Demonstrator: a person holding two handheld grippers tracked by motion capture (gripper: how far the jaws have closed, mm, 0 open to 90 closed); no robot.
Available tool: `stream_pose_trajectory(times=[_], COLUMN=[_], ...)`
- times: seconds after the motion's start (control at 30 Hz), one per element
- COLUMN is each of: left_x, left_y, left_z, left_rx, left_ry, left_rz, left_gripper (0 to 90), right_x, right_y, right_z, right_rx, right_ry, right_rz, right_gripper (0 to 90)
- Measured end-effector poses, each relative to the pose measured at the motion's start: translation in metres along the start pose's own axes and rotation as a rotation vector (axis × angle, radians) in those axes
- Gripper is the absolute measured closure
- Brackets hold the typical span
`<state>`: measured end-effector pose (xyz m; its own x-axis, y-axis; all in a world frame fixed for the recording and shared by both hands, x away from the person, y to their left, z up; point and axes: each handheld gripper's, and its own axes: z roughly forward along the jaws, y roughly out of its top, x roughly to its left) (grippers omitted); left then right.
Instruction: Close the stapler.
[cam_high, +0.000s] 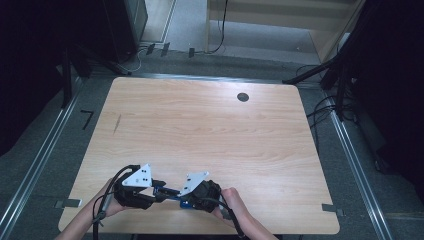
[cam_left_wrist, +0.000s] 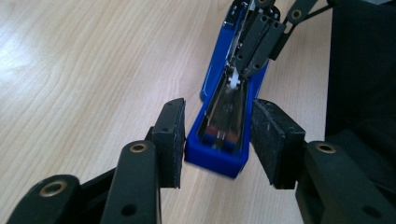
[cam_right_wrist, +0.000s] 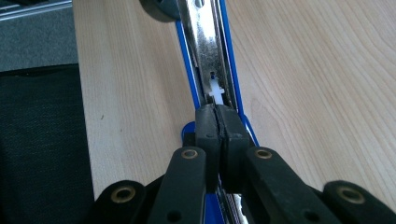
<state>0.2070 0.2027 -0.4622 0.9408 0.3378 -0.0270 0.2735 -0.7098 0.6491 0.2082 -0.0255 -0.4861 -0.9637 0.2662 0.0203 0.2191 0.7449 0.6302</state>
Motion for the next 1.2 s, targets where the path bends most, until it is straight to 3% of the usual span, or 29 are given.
stream_pose_trajectory(times=[0.07,0.47,0.63,0.93,1.1,1.2], left_x=[-0.001,-0.009,-0.011,-0.017,-0.018,-0.017], left_y=[0.000,0.016,0.023,0.040,0.041,0.038], left_z=[0.001,0.009,0.012,0.020,0.021,0.026], left_rx=[0.003,-0.096,-0.113,-0.119,-0.121,-0.089], left_ry=[-0.003,-0.010,-0.022,-0.024,-0.022,-0.032], left_rz=[0.004,0.036,0.057,0.111,0.109,0.109], left_gripper=[56.0,61.8,63.5,65.1,64.4,59.9], right_x=[0.000,-0.002,-0.003,-0.008,-0.008,-0.010], right_y=[0.000,-0.002,-0.004,-0.007,-0.008,-0.009], right_z=[-0.001,-0.010,-0.014,-0.029,-0.027,-0.028], right_rx=[-0.007,-0.019,-0.014,-0.056,-0.059,-0.057], right_ry=[0.001,-0.001,0.002,-0.011,-0.012,-0.017], right_rz=[0.003,-0.006,-0.002,0.023,0.019,0.013], right_gripper=[90.0,90.0,90.0,90.0,90.0,90.0])
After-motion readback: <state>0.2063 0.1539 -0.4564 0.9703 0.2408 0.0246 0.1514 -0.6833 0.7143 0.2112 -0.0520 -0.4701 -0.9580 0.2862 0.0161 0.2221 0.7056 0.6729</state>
